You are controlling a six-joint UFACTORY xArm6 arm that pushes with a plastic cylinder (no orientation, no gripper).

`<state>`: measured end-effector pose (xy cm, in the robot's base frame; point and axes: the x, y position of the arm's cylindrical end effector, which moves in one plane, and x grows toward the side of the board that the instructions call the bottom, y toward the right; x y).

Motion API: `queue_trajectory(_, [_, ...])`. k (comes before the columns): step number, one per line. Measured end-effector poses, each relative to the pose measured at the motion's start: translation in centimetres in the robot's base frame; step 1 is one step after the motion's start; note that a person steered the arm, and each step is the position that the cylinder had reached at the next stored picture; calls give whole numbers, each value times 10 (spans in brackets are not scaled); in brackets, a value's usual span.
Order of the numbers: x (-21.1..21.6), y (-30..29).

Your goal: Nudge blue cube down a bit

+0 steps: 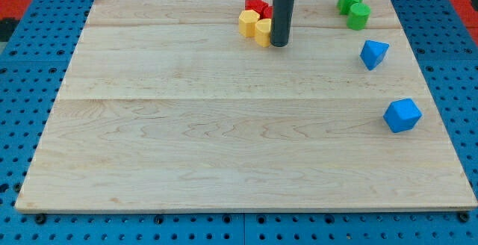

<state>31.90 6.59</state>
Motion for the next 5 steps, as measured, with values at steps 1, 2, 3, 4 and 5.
queue_trajectory(1, [1,22])
queue_trajectory(2, [1,81])
queue_trajectory(3, [1,106])
queue_trajectory(4, [1,106])
queue_trajectory(5, [18,99])
